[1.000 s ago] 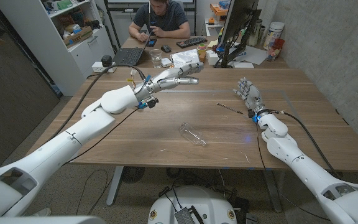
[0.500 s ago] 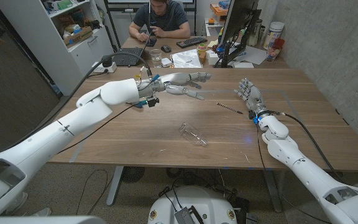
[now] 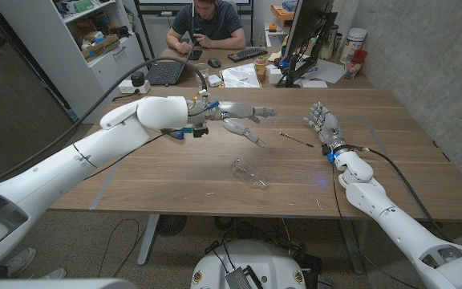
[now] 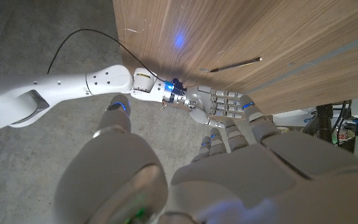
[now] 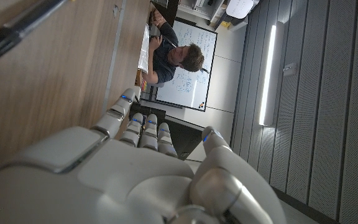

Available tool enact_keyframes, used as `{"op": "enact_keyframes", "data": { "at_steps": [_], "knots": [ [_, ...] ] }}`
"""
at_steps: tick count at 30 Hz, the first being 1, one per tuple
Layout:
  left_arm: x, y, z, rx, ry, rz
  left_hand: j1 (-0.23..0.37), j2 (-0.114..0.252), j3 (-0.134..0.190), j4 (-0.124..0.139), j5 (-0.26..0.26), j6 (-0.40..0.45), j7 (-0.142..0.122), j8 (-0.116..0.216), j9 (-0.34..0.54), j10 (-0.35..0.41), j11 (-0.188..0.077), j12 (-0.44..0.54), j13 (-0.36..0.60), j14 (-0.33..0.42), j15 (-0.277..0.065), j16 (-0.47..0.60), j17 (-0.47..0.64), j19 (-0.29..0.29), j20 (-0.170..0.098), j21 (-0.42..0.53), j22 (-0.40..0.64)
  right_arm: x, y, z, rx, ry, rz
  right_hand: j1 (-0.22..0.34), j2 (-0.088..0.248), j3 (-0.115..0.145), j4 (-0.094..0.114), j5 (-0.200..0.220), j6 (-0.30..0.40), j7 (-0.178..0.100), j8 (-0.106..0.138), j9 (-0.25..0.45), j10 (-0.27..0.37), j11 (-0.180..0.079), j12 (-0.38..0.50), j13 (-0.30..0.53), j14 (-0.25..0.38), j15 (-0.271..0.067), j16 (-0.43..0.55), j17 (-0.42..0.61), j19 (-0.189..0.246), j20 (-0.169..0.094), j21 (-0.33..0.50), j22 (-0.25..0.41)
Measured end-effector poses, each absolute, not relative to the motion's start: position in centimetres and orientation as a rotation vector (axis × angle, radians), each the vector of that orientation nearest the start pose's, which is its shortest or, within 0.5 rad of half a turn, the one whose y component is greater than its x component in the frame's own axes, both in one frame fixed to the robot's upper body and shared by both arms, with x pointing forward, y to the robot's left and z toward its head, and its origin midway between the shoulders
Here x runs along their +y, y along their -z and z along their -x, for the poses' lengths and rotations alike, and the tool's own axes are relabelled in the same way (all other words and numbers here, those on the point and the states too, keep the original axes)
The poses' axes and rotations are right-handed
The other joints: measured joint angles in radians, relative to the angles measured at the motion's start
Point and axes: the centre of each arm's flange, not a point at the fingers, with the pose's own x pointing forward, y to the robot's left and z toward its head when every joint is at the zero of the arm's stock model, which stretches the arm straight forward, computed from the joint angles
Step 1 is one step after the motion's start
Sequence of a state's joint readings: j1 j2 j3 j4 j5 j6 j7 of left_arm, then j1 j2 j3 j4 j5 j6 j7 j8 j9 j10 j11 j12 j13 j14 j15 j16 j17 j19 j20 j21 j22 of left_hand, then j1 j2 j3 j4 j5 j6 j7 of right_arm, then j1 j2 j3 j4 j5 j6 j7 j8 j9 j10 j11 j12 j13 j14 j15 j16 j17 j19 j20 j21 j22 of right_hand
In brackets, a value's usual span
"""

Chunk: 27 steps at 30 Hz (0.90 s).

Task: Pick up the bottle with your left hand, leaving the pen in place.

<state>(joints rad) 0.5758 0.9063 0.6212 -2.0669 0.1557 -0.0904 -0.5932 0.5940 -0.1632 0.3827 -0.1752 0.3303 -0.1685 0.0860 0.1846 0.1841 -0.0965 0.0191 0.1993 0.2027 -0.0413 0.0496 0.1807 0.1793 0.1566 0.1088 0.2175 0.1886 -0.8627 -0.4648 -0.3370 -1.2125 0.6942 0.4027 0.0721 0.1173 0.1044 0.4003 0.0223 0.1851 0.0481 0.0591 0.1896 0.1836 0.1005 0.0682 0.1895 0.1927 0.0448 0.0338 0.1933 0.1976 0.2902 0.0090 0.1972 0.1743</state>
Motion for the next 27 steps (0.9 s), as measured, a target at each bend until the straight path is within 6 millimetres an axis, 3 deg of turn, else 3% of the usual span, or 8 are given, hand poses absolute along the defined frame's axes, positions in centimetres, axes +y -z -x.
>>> {"op": "enact_keyframes", "data": {
  "at_steps": [6, 8, 18, 22, 27],
  "knots": [
    [10.7, -8.7, -47.4, -0.745, 0.789, -1.638, 0.038, -0.003, -0.004, -0.002, 0.004, -0.001, 0.002, -0.004, 0.000, -0.028, 0.008, 0.000, 0.000, -0.016, 0.007, 0.000, 0.000, 0.000, 0.000, 0.000, 0.000, -30.8, 5.0, -65.3, -0.635, -0.173, -0.129, -0.005, -0.005, -0.007, 0.007, 0.000, 0.000, 0.000, 0.000, 0.000, 0.000, 0.000, 0.000, 0.000, 0.000, 0.000, 0.000, 0.000, 0.000, 0.000, 0.000, 0.000],
    [10.6, -8.6, -47.4, -0.714, 0.792, -1.671, 0.049, -0.001, -0.008, 0.000, 0.011, -0.001, 0.002, -0.004, 0.000, -0.029, 0.010, 0.000, 0.004, -0.026, 0.008, 0.000, 0.000, -0.003, -0.011, 0.000, 0.000, -30.8, 5.0, -65.3, -0.635, -0.171, -0.130, -0.005, -0.005, -0.007, 0.007, 0.000, 0.004, 0.004, 0.000, 0.000, 0.000, 0.000, 0.000, 0.000, 0.000, 0.000, 0.000, 0.000, 0.000, 0.000, 0.000, 0.000],
    [9.6, -8.4, -46.6, -0.648, 0.791, -1.800, 0.096, 0.008, -0.016, 0.000, 0.011, -0.005, -0.010, -0.004, 0.000, -0.048, -0.017, 0.000, 0.005, -0.044, -0.010, -0.003, 0.000, -0.011, -0.036, -0.007, -0.003, -30.9, 5.2, -65.3, -0.640, -0.164, -0.136, -0.021, -0.011, -0.015, 0.015, 0.000, 0.004, 0.004, 0.000, 0.000, 0.000, 0.000, 0.000, 0.000, 0.000, 0.000, 0.000, 0.005, 0.004, 0.004, 0.000, 0.000],
    [9.3, -8.1, -46.6, -0.626, 0.783, -1.843, 0.114, 0.018, -0.016, 0.000, 0.011, -0.005, -0.025, -0.004, 0.000, -0.056, -0.025, 0.000, 0.006, -0.054, -0.010, -0.003, 0.000, -0.018, -0.043, -0.011, -0.003, -31.0, 5.3, -65.3, -0.642, -0.160, -0.138, -0.021, -0.011, -0.020, 0.020, 0.004, 0.004, 0.004, 0.000, 0.000, 0.003, 0.003, 0.008, 0.000, 0.000, 0.000, 0.000, 0.005, 0.004, 0.003, 0.000, 0.000],
    [8.8, -7.8, -46.9, -0.604, 0.776, -1.883, 0.150, 0.034, -0.021, 0.004, 0.006, -0.003, -0.088, 0.001, 0.005, -0.063, -0.028, 0.004, 0.009, -0.060, -0.016, -0.003, 0.000, -0.009, -0.034, -0.011, -0.003, -31.2, 5.6, -65.2, -0.643, -0.155, -0.140, -0.026, -0.016, -0.020, 0.020, 0.004, 0.004, 0.004, 0.000, 0.000, 0.003, 0.003, 0.008, 0.000, 0.000, 0.000, 0.000, 0.005, 0.004, 0.003, 0.000, 0.000]
  ]
}}
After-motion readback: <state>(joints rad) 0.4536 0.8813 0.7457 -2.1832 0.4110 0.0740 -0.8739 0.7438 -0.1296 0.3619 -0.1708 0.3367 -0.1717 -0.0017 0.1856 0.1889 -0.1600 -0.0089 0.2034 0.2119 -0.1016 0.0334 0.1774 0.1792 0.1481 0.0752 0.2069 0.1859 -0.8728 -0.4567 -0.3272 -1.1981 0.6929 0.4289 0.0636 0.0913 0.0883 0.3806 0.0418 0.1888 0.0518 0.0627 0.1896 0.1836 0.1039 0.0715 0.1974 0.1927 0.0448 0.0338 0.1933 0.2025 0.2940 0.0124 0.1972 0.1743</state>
